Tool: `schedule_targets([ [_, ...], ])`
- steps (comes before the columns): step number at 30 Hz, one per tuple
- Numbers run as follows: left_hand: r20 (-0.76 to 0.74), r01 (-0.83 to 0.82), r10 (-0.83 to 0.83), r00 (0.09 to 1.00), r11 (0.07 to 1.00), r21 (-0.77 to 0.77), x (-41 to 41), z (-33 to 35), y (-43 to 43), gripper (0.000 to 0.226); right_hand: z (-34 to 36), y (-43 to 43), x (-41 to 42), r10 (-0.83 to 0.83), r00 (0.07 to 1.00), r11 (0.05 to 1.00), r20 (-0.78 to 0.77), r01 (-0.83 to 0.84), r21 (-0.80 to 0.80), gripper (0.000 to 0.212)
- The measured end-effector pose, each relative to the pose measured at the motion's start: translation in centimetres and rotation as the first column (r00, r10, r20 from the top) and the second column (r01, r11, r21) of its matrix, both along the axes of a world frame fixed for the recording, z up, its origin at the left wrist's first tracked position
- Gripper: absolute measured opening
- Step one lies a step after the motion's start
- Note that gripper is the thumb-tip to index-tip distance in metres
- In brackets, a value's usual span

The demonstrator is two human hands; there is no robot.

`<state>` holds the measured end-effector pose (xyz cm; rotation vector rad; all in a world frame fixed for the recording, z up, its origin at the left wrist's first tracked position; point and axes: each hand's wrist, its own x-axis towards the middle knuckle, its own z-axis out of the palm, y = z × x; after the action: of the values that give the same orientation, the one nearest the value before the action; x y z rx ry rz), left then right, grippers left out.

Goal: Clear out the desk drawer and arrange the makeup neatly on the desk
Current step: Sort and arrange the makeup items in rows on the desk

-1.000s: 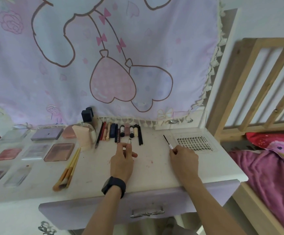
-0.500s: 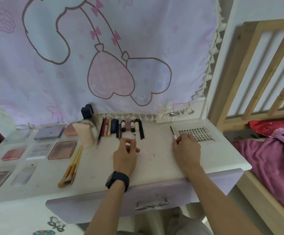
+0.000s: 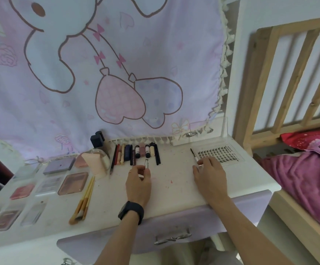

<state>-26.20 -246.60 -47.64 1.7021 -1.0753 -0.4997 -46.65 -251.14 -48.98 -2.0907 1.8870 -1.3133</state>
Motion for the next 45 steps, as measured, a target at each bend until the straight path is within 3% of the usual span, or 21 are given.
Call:
schedule_targets([
  [4,-0.008,0.051,-0.05,0.999,0.995,0.083,-1.5,1.5,-1.3,0.007,-1.6,0.8,-3.3,-0.042,0.997,0.997,-0.059,0.039,-0.061,0.02],
  [12,-0.116,0.186,-0.156,0.981,0.929,0.321,-8.6,3.6,-6.6,0.023,-2.3,0.8,-5.1,0.042,0.984,0.998,-0.173,-0.033,0.056,0.032],
  [16,-0.026,0.171,-0.175,0.984,0.905,0.39,-10.1,3.2,-8.1,0.031,-2.4,0.7,-5.4,0.073,0.955,0.997,-0.289,-0.063,0.045,0.043],
  [24,-0.028,0.131,-0.13,0.991,0.922,0.364,-10.8,2.5,-9.0,0.033,-2.1,0.0,-5.3,0.183,0.903,0.962,-0.388,-0.084,0.258,0.063],
  [30,-0.133,0.166,-0.129,0.983,0.932,0.321,-10.3,1.9,-8.8,0.011,-2.1,0.0,-5.2,0.186,0.911,0.96,-0.368,-0.088,0.266,0.067],
  [45,-0.227,0.228,-0.166,0.96,0.931,0.284,-10.3,1.2,-9.3,0.01,-2.2,-0.2,-5.3,0.201,0.899,0.947,-0.388,-0.077,0.312,0.066],
])
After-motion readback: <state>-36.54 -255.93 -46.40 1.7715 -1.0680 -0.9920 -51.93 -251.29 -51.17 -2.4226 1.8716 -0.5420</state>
